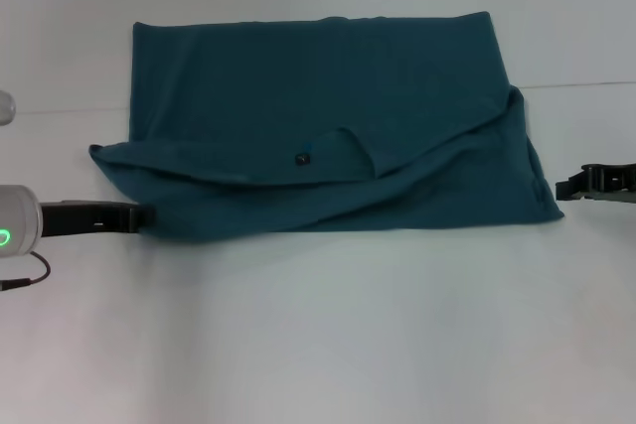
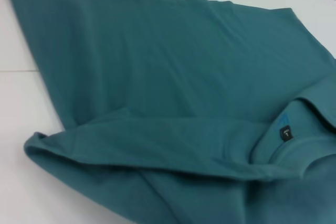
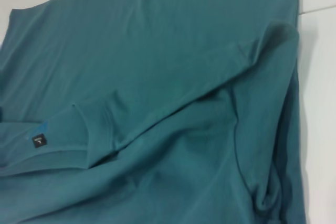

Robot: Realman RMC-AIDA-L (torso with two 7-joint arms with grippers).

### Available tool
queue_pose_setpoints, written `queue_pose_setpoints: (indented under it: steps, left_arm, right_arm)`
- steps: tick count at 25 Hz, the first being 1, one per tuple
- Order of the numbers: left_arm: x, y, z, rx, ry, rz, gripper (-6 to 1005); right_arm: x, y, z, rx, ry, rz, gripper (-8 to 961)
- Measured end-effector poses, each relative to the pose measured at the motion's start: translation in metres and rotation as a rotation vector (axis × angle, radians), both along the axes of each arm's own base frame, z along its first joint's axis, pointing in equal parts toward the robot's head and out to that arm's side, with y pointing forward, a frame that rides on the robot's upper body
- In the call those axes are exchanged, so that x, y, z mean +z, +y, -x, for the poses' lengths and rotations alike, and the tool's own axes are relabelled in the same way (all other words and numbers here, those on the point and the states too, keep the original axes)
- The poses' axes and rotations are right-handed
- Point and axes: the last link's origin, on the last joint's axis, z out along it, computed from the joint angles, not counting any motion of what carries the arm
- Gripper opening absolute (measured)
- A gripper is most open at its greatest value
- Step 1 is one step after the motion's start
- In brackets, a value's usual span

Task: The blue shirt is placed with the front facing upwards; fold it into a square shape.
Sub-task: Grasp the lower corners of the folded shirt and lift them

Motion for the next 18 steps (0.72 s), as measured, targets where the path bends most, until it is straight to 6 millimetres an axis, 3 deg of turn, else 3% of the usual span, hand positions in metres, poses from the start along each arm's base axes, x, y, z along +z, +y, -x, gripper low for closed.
queue_pose_setpoints:
  steps: [18]
  left_arm:
    - [0.011, 0.003, -0.003, -0.011, -0.009, 0.005, 3]
  right_arm:
    - [0.040, -0.005, 0.004, 0.006, 0.093, -0.059, -3]
